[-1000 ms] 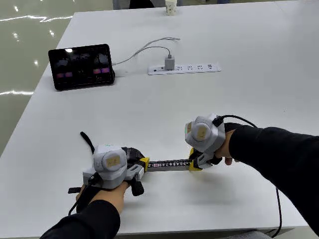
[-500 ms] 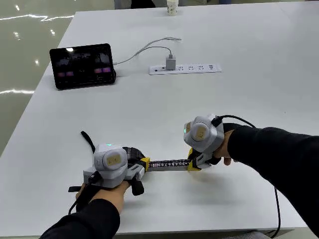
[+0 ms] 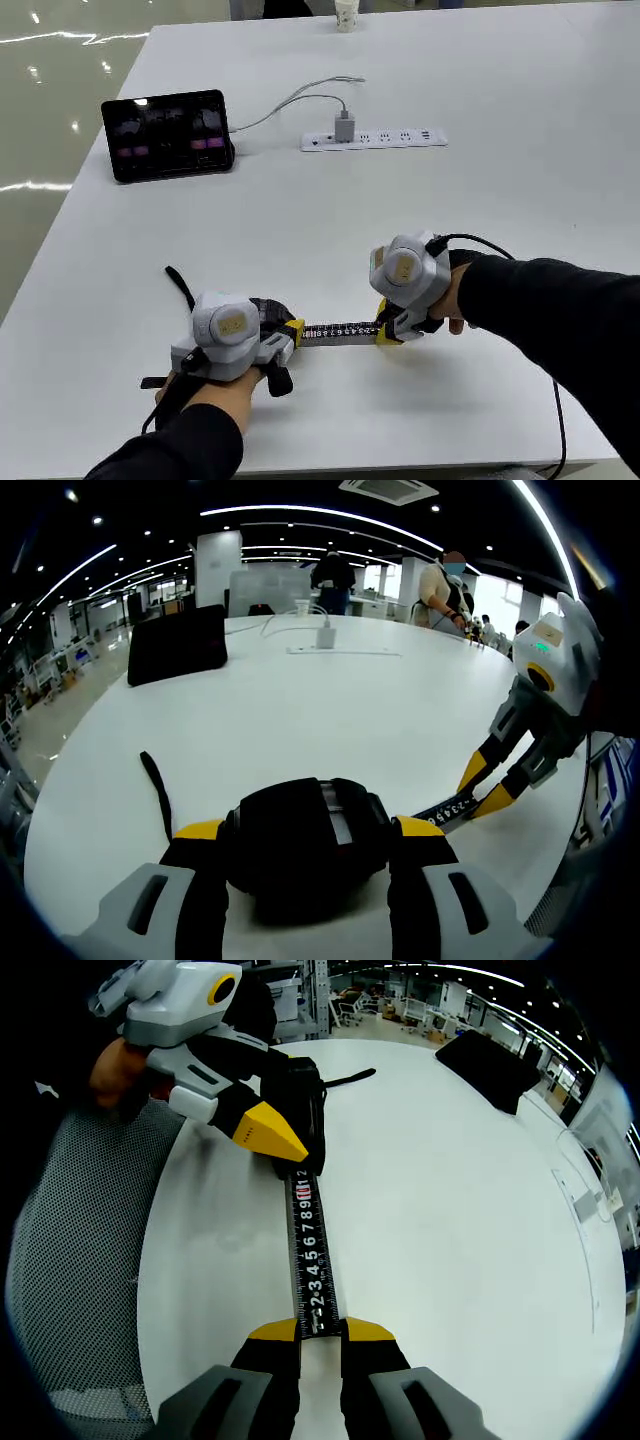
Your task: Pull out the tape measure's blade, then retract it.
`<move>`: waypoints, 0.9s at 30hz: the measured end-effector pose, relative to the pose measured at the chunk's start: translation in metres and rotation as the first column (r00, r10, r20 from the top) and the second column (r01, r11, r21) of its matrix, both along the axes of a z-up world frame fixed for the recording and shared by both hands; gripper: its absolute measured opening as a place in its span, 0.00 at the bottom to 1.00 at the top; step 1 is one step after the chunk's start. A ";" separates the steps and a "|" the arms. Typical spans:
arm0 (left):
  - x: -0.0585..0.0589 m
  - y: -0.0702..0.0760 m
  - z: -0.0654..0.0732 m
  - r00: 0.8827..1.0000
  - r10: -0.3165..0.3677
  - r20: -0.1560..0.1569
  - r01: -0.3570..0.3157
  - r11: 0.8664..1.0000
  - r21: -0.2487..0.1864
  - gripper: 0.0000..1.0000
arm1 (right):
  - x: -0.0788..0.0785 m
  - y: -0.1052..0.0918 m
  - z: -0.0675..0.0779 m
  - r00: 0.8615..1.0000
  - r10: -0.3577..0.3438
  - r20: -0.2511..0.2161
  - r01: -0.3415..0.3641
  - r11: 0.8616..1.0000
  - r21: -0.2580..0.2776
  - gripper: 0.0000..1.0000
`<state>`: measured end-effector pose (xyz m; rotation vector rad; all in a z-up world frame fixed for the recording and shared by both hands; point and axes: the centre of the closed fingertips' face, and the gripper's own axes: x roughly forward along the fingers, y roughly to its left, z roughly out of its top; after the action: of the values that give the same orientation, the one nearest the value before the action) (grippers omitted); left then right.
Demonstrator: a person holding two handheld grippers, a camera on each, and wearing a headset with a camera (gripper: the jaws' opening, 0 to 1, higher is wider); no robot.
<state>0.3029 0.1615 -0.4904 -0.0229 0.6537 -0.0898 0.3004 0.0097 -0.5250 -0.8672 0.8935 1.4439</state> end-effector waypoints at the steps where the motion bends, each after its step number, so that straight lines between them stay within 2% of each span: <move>1: 0.000 0.000 0.000 1.000 -0.001 -0.001 0.001 1.000 -0.001 0.60 | 0.000 0.001 0.000 1.000 -0.005 -0.002 0.005 1.000 0.000 0.11; 4: 0.000 0.000 0.000 1.000 -0.006 -0.008 0.006 1.000 -0.001 0.60 | 0.000 0.002 0.000 1.000 -0.002 0.000 0.002 1.000 -0.002 0.11; 27: 0.000 -0.001 0.000 1.000 -0.013 -0.008 0.013 1.000 -0.002 0.59 | -0.001 0.015 -0.001 1.000 0.003 -0.004 -0.003 1.000 0.024 0.11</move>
<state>0.3032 0.1609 -0.4908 -0.0211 0.6623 -0.1029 0.2994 0.0243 -0.5263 -0.8485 0.8762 1.4568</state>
